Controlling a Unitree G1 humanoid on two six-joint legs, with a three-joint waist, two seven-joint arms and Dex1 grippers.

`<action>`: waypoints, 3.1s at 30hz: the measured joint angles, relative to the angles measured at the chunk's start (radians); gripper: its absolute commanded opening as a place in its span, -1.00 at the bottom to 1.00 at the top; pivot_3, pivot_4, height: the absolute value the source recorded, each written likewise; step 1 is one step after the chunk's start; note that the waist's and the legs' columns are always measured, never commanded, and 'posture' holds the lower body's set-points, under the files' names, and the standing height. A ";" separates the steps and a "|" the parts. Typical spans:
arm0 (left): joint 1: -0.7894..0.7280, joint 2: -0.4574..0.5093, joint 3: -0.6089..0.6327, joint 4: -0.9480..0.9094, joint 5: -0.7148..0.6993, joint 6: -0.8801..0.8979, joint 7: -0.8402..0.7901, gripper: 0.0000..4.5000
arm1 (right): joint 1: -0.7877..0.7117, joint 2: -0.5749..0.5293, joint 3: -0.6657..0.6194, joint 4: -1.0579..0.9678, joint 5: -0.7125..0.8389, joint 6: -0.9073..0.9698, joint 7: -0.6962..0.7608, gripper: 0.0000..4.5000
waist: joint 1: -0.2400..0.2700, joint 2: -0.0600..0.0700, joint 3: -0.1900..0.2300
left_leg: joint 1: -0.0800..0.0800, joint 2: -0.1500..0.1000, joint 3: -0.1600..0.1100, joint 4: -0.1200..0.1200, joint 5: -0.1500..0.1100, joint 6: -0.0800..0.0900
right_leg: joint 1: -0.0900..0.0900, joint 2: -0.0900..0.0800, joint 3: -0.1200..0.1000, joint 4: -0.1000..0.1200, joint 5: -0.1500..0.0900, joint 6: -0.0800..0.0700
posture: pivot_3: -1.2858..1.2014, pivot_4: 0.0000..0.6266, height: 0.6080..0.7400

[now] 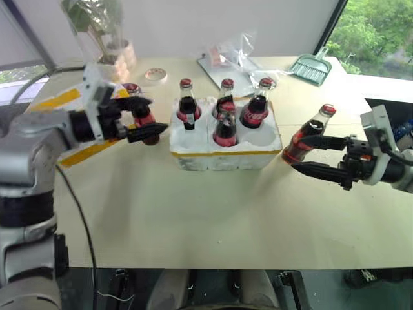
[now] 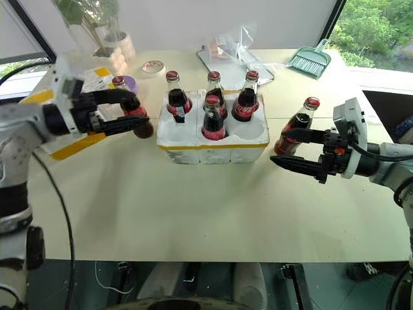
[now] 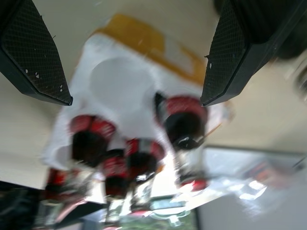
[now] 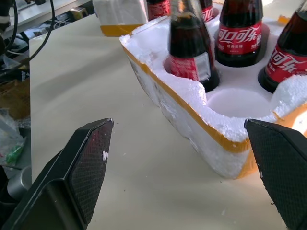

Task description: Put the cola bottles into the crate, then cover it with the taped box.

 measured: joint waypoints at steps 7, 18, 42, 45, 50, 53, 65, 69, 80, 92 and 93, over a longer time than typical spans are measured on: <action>0.028 -0.148 -0.009 -0.035 0.081 0.022 0.336 0.98 | -0.058 0.000 0.036 0.026 -0.023 -0.004 0.016 1.00 | 0.012 0.000 0.000 | 0.000 0.000 0.000 0.000 0.000 -0.001 | -0.001 0.000 0.000 0.000 0.000 0.000 | 0.03 -0.52 0.98; -0.013 -0.244 -0.058 0.166 0.170 -0.083 0.512 0.98 | -0.047 0.002 0.029 0.025 -0.023 -0.003 -0.001 1.00 | 0.021 0.000 0.000 | 0.000 0.000 0.001 0.000 0.000 -0.001 | -0.001 0.000 -0.001 0.000 0.000 0.000 | 0.03 -0.52 0.98; -0.217 -0.286 -0.159 0.613 0.226 -0.375 0.395 0.25 | -0.009 0.013 -0.012 -0.004 -0.001 0.009 -0.025 1.00 | 0.020 -0.001 0.000 | -0.001 0.000 0.001 0.000 0.000 -0.001 | -0.001 0.000 -0.001 0.000 0.000 0.000 | 0.03 -0.52 0.98; -0.217 -0.246 -0.155 0.603 0.192 -0.342 0.322 0.25 | -0.005 0.013 -0.015 -0.004 -0.002 0.009 -0.022 1.00 | 0.019 -0.001 0.000 | -0.003 0.000 0.001 0.000 0.001 -0.001 | -0.004 0.000 -0.001 0.000 0.000 0.000 | 0.03 -0.52 0.98; -0.253 -0.077 -0.128 0.459 0.005 -0.162 0.055 0.25 | 0.013 0.011 -0.038 -0.003 -0.002 0.009 -0.015 1.00 | 0.015 -0.004 0.002 | -0.011 0.000 0.001 0.000 0.004 -0.007 | -0.012 0.000 -0.001 0.003 0.000 0.000 | 0.03 -0.52 0.98; -0.348 0.019 -0.119 0.372 -0.107 -0.085 -0.112 0.25 | 0.014 0.009 -0.041 -0.003 -0.004 0.009 -0.012 1.00 | 0.019 -0.004 0.002 | -0.010 -0.001 0.001 0.001 0.004 -0.007 | -0.011 0.000 -0.001 0.002 0.000 0.000 | 0.03 -0.52 0.98; -0.456 -0.134 -0.315 0.426 -0.069 -0.149 -0.226 0.25 | 0.054 0.022 -0.067 -0.052 0.008 0.013 -0.060 1.00 | 0.018 -0.004 0.002 | -0.004 -0.001 0.001 0.000 0.003 -0.004 | -0.004 0.000 -0.001 0.001 0.000 0.000 | 0.03 -0.52 0.98; -0.422 -0.167 -0.395 0.505 0.032 -0.278 -0.257 0.25 | 0.084 0.023 -0.099 -0.065 0.018 0.018 -0.077 1.00 | 0.015 -0.004 0.002 | -0.004 0.000 0.001 0.000 0.002 -0.003 | -0.005 0.000 0.000 0.001 0.000 0.000 | 0.03 -0.52 0.98; -0.392 -0.190 -0.441 0.559 0.119 -0.395 -0.329 0.25 | 0.111 0.026 -0.117 -0.084 0.035 0.020 -0.111 1.00 | 0.018 -0.004 0.002 | -0.007 0.000 0.001 0.000 0.001 -0.002 | -0.007 -0.001 -0.001 0.001 0.000 0.000 | 0.03 -0.52 0.98; -0.375 -0.174 -0.392 0.536 0.123 -0.365 -0.299 0.95 | 0.090 0.033 -0.114 -0.081 0.021 0.017 -0.160 1.00 | 0.013 -0.004 0.002 | -0.007 0.000 0.001 0.001 0.001 -0.001 | -0.007 0.000 -0.001 0.002 0.000 0.000 | 0.03 -0.52 0.98; -0.367 -0.145 -0.369 0.495 0.100 -0.327 -0.302 0.95 | 0.090 0.043 -0.115 -0.082 0.014 0.016 -0.180 1.00 | 0.011 -0.004 0.002 | -0.007 0.000 0.001 0.000 0.001 -0.001 | -0.007 0.000 0.000 0.002 0.000 0.000 | 0.03 -0.52 0.98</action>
